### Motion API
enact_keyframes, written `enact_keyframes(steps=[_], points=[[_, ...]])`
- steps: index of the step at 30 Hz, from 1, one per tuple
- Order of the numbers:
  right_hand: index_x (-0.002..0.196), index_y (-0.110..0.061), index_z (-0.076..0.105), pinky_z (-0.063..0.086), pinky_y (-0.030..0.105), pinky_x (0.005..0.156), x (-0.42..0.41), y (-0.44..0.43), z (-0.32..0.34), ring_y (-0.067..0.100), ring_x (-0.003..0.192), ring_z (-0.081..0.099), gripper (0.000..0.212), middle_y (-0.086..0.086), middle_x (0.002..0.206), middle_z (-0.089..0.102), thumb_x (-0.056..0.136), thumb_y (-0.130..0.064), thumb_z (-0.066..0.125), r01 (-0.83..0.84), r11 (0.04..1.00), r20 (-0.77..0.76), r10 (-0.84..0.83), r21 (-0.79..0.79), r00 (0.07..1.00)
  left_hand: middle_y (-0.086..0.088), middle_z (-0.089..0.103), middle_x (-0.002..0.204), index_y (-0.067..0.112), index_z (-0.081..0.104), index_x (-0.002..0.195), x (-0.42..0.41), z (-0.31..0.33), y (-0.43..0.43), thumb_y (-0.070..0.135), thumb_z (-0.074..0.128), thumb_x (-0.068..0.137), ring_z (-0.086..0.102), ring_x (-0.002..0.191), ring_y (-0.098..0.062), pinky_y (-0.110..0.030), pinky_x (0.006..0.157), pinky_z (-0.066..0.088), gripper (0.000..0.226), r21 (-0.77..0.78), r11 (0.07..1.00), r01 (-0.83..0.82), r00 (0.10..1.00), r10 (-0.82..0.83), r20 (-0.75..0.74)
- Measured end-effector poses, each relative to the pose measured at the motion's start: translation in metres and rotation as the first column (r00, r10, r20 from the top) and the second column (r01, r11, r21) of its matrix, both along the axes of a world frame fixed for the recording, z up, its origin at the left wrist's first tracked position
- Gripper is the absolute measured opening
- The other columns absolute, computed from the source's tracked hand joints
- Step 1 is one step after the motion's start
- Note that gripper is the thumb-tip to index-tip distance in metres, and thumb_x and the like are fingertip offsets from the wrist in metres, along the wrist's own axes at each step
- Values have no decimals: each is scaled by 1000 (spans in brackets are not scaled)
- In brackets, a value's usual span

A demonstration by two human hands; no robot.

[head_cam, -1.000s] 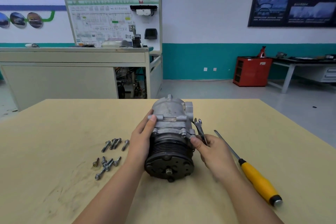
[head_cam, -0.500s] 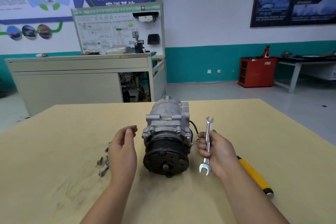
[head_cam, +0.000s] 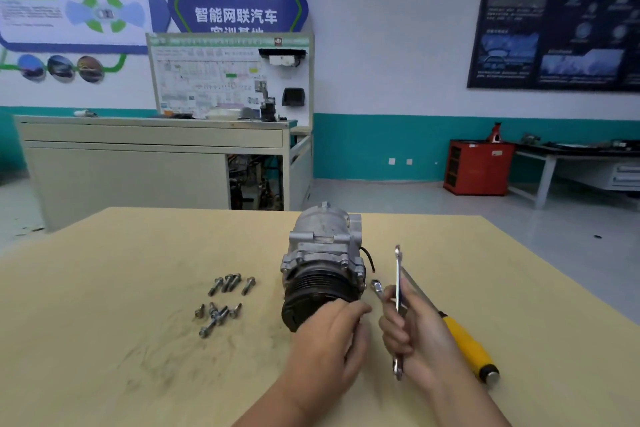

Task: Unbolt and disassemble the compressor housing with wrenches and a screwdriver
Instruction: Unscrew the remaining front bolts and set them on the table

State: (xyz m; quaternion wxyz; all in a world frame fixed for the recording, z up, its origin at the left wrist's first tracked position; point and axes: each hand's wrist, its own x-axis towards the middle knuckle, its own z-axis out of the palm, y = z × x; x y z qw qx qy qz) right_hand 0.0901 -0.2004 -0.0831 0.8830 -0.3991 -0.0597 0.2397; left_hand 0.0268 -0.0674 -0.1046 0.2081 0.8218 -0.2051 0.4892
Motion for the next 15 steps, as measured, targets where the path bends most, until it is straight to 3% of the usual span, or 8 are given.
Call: enact_keyframes(steps=[4,6,8,10,12,15], points=[[67,-2,56,19,9,29,-20,3,-2,9,28,30,22,4,45,34,79,-16,45,-112,994,13,112,-9,994,6,63,89,33,55,110,-10,1,-11,27,48,91,56,77,-3,-17,68,45,20,-261,965,2,963,-72,-259],[66,-1,56,21,10,28,-27,2,-3,11,29,33,20,6,46,37,79,-13,45,-144,989,49,144,-16,988,14,66,92,35,62,101,-12,5,-14,25,54,93,59,87,3,-14,75,45,15,-438,898,-23,932,-140,-335],[68,-1,59,24,13,27,-32,1,-3,12,30,37,21,7,47,38,80,-12,47,-157,988,88,157,-8,984,10,69,90,40,65,95,-15,9,-17,20,58,92,62,87,1,-16,78,47,21,-571,821,-19,892,-243,-380],[71,-2,65,27,15,26,-35,0,-4,14,31,41,24,8,47,40,81,-15,48,-155,988,124,156,-17,980,4,69,78,32,71,93,-17,12,-20,23,56,93,64,75,-5,-19,74,48,17,-695,717,48,834,-411,-367],[77,-4,70,29,15,27,-39,1,-4,18,34,48,25,10,48,44,82,-17,50,-162,985,166,170,-61,971,3,61,57,15,72,89,-21,15,-22,28,53,90,57,51,-11,-21,58,47,23,-799,591,112,758,-571,-316],[91,0,65,32,17,27,-45,4,-4,26,40,57,25,14,52,51,83,-20,52,-175,972,194,204,-157,960,-1,49,44,7,70,87,-20,16,-20,28,60,89,44,34,-13,-19,42,40,24,-902,425,81,683,-682,-260]])
